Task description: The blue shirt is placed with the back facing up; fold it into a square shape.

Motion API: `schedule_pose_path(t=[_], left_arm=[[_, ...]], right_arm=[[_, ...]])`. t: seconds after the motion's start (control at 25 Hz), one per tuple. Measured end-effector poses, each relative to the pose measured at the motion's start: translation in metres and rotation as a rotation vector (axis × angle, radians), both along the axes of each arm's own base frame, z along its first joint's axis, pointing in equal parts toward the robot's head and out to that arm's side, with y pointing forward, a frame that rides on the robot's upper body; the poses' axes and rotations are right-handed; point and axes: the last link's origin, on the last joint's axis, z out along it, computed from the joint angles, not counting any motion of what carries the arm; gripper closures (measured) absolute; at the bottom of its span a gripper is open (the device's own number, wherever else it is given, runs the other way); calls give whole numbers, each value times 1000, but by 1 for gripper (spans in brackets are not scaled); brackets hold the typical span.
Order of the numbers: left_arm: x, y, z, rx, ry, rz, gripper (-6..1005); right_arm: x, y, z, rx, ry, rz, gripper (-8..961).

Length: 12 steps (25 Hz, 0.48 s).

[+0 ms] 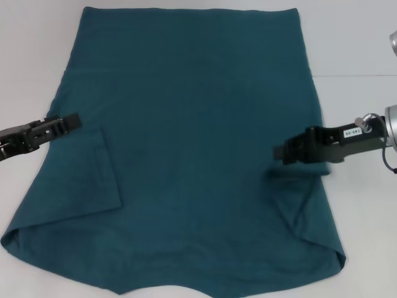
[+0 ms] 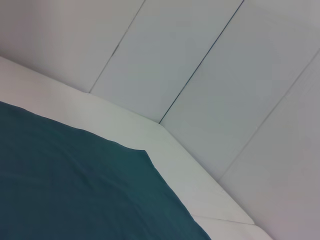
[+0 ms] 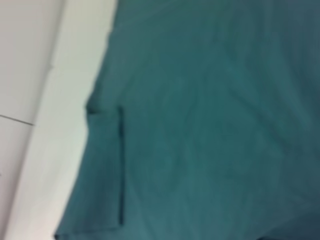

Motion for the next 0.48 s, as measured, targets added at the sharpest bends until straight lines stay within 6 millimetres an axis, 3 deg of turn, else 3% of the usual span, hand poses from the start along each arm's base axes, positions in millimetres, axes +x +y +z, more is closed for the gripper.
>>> schedule_pose_path(t=[0.2,0.32,0.48], left_arm=[[-1,-1,1,9,-10,3,276],[-1,-1,1,15,-19,5,275],[-4,-2,6,15,-33,26,275]], right_arm=[[-4,-1,-2,20,77,19,710],[-3,-3,-2,17,85,23,470],[2,-4,4,-15,21,34,332]])
